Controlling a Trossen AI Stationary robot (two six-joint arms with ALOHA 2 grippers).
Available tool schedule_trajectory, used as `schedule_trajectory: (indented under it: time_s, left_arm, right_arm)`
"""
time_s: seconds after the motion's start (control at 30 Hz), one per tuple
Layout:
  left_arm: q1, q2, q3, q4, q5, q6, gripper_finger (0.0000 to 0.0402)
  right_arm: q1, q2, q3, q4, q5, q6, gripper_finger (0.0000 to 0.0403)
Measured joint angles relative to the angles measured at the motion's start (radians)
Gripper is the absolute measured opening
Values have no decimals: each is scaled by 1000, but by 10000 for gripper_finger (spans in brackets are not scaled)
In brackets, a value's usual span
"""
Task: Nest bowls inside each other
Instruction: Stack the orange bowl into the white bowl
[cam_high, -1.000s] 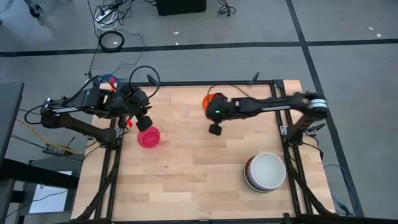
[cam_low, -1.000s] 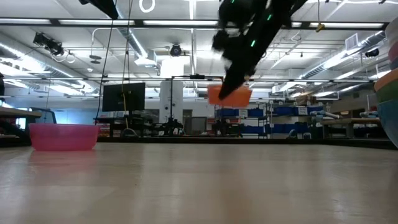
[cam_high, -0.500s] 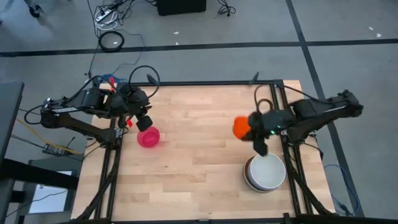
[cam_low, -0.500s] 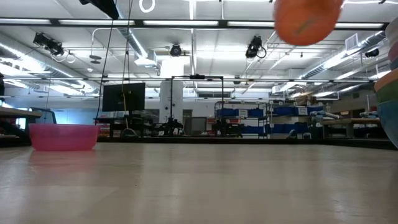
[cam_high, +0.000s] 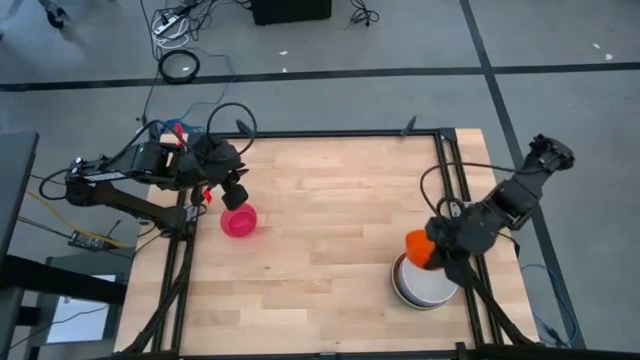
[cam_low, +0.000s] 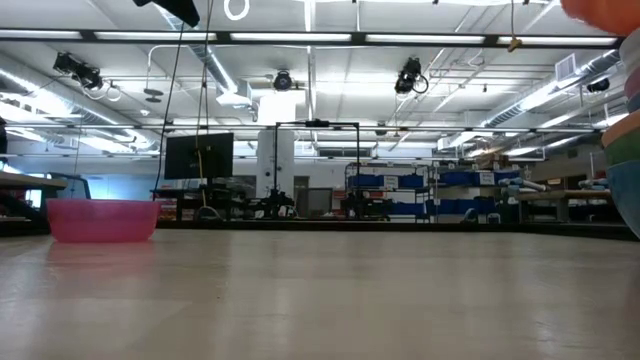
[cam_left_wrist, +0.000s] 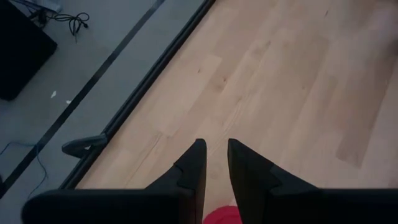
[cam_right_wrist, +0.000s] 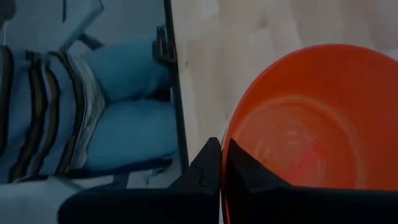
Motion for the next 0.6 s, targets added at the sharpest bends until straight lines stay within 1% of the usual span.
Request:
schedule_trajectory:
  time_s: [0.2,0.3,0.43,0.5,0.6]
  left_arm:
    - [0,0,0,32,0,-6,74]
    - [0,0,0,54,4,-3,74]
    - [0,7,0,51,12,-3,74]
    - [0,8,0,51,12,-4,74]
    - [0,6,0,50,17,-4,74]
  right_arm:
    - [86,1,0,-9,-5,114,0]
    - [107,7,0,-32,-9,177,0]
    - [117,27,0,-51,2,214,1]
    - [118,39,0,-44,5,221,6]
    - [118,60,0,-32,4,237,28]
